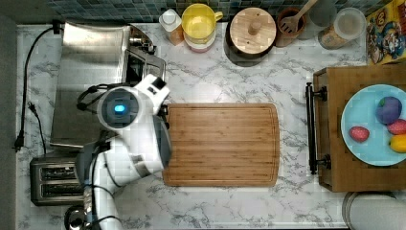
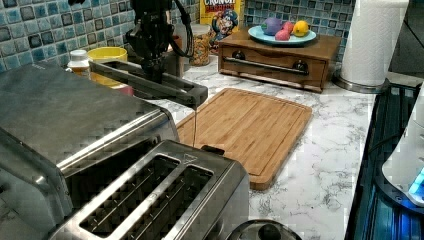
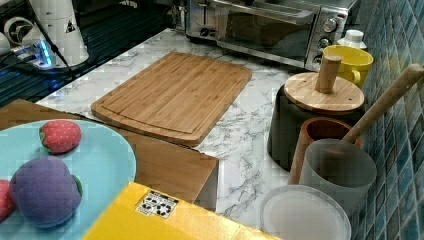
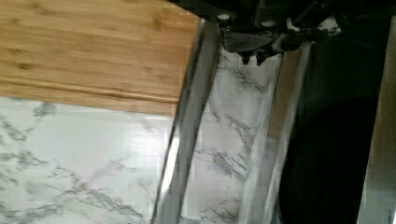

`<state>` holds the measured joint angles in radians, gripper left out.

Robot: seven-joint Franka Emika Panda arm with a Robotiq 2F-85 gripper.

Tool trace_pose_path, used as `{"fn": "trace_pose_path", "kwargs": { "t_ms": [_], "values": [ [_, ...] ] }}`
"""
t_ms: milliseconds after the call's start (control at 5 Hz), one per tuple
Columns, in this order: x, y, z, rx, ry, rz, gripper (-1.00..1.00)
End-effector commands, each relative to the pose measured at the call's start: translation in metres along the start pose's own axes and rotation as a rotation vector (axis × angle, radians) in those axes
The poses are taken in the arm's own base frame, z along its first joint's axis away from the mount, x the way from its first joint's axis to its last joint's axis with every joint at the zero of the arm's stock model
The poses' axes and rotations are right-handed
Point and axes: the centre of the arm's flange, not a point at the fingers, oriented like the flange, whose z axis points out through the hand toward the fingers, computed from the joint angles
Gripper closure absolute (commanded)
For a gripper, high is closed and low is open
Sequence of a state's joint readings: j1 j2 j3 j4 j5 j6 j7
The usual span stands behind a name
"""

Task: Close the oven.

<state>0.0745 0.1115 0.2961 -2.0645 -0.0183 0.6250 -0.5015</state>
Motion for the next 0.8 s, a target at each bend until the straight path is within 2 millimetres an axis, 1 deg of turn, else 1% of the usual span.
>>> {"fn": "trace_pose_path", "kwargs": {
  "t_ms": [200, 400, 600, 800],
  "values": [
    [0.004, -0.083, -0.119, 0.078, 0.283, 0.044, 1.0],
    [-0.009, -0.096, -0.141, 0.034, 0.34, 0.08, 1.0],
    [-0.019, -0.084, -0.165, 0.065, 0.35, 0.115, 1.0],
    [-0.02, -0.085, -0.184, 0.065, 0.286, 0.126, 1.0]
  ]
}}
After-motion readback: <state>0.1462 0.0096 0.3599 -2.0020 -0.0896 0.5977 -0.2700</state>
